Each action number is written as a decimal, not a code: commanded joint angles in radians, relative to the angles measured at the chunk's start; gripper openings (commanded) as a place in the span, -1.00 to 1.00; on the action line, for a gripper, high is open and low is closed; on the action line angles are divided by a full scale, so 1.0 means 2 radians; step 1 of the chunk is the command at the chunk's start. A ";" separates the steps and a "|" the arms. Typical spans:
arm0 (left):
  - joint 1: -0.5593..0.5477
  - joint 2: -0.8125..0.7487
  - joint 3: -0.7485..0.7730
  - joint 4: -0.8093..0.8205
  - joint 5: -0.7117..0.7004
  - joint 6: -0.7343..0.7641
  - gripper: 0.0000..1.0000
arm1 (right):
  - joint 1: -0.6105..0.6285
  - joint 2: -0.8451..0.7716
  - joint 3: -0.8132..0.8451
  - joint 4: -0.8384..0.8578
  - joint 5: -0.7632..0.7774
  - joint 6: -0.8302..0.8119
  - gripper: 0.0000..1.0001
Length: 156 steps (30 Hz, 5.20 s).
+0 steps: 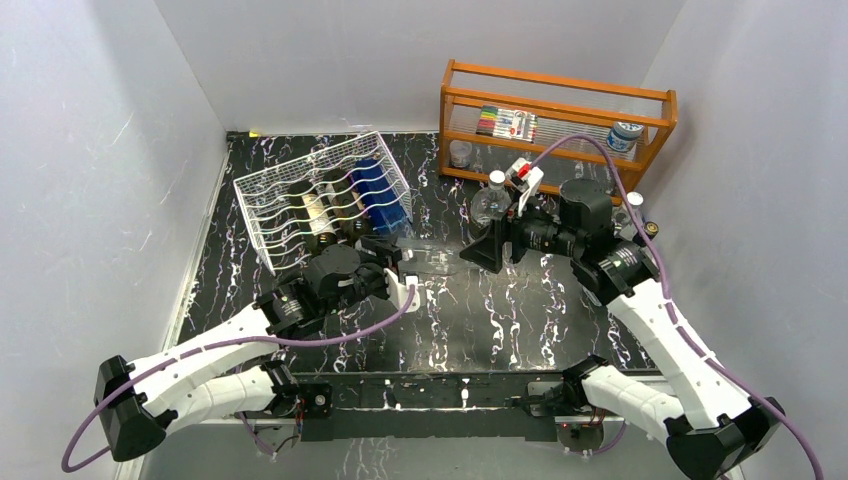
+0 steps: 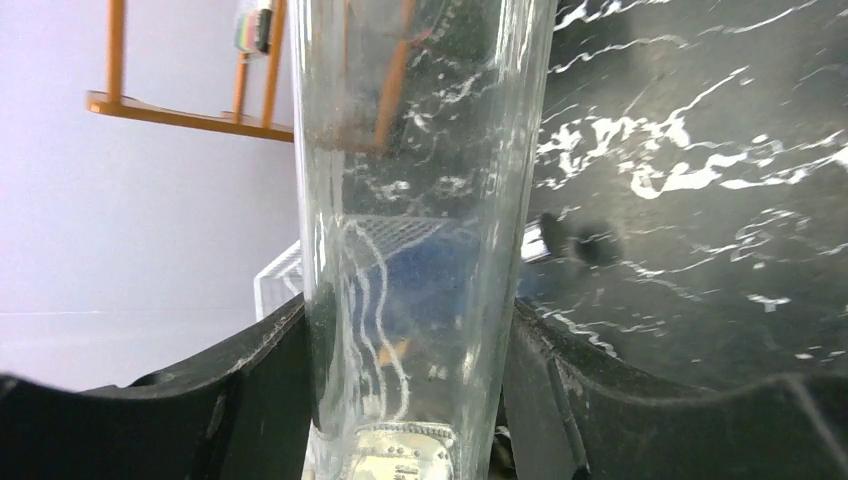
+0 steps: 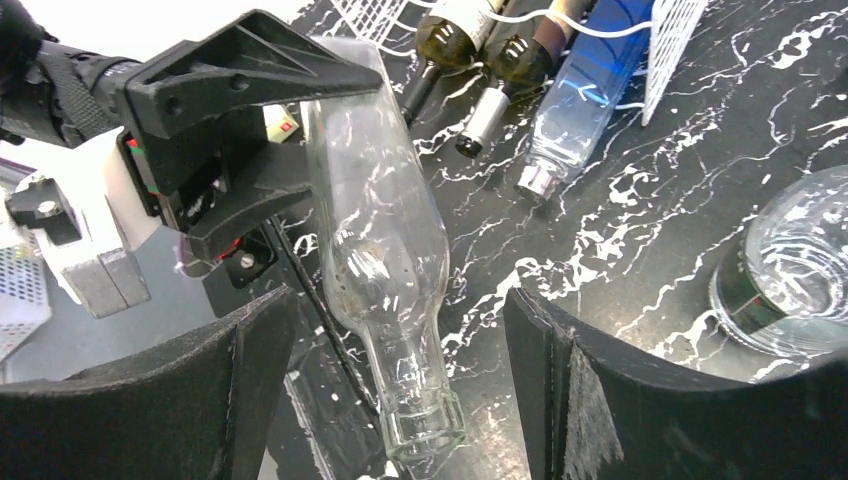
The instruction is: Put the wine bottle on the wine rack
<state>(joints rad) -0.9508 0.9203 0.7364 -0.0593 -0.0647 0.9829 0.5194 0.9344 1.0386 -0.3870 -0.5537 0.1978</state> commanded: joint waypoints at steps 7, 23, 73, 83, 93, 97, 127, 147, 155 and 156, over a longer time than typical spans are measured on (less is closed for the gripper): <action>0.002 -0.015 0.002 0.090 -0.039 0.173 -1.00 | 0.003 0.044 0.054 -0.015 -0.023 -0.039 0.73; 0.000 -0.020 0.009 0.091 0.006 0.177 -1.00 | 0.068 0.096 0.017 0.050 -0.050 0.004 0.75; 0.000 -0.079 0.208 -0.126 -0.171 -0.403 0.96 | 0.174 0.131 -0.037 0.114 0.071 0.075 -1.00; -0.001 -0.078 0.285 -0.135 -0.242 -0.445 0.96 | 0.278 0.244 0.013 0.188 0.215 0.141 -1.00; -0.001 -0.084 0.324 -0.181 -0.241 -0.464 0.96 | 0.329 0.386 0.115 0.254 0.282 0.191 -1.00; 0.000 -0.090 0.314 -0.189 -0.237 -0.476 0.96 | 0.337 0.432 0.150 0.261 0.283 0.211 -1.00; 0.000 -0.084 0.340 -0.216 -0.235 -0.477 0.96 | 0.353 0.641 0.337 0.368 0.461 0.233 -1.00; 0.000 -0.082 0.344 -0.232 -0.237 -0.483 0.96 | 0.338 0.800 0.531 0.384 0.507 0.221 -1.00; 0.000 -0.080 0.342 -0.233 -0.241 -0.479 0.96 | 0.338 0.837 0.576 0.374 0.527 0.226 -0.83; 0.000 -0.079 0.342 -0.233 -0.241 -0.479 0.96 | 0.338 0.840 0.580 0.373 0.530 0.226 -0.80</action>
<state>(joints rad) -0.9516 0.7567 1.3907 -0.5259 -0.5354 0.0181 1.2064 2.6049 2.1105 0.2581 0.4263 0.6514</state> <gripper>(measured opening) 0.981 0.675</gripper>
